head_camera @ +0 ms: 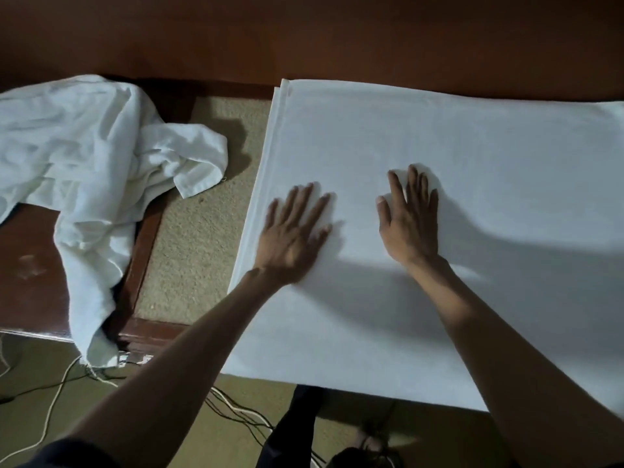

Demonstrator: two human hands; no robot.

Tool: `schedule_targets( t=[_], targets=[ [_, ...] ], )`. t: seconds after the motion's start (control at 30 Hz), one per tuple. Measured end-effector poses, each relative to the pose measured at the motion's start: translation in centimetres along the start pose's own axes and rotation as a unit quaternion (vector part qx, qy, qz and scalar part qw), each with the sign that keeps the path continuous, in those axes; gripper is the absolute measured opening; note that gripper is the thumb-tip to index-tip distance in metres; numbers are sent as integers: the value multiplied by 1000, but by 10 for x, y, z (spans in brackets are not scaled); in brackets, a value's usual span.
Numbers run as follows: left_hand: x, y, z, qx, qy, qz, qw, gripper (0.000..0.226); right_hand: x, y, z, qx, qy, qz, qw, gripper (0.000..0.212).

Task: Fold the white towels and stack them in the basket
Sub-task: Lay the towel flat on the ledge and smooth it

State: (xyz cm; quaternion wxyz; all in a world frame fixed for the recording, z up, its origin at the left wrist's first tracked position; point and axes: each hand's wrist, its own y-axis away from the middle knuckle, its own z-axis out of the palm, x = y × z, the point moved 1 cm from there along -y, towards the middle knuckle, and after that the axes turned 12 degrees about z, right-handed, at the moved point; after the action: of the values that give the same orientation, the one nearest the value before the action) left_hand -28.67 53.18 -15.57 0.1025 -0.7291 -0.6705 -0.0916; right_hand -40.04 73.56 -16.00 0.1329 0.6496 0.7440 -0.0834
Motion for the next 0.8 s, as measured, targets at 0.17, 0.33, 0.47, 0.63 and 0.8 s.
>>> schedule_targets(
  t=[0.17, 0.33, 0.47, 0.63, 0.8],
  targets=[
    [46, -15, -8, 23, 51, -145, 988, 61, 42, 54, -13, -15, -17, -2, 1000, 59],
    [170, -21, 19, 26, 175, -28, 984, 57, 108, 90, -35, -12, -3, -9, 1000, 61],
    [188, -14, 53, -36, 38, 25, 998, 65, 191, 117, -59, 16, 18, -15, 1000, 56],
    [188, -15, 55, -35, -10, 27, 999, 66, 286, 155, -90, 2, 44, 10, 999, 60],
    [187, -15, 54, -26, -25, 26, 999, 65, 344, 179, -105, 26, 56, 91, 994, 64]
  ],
)
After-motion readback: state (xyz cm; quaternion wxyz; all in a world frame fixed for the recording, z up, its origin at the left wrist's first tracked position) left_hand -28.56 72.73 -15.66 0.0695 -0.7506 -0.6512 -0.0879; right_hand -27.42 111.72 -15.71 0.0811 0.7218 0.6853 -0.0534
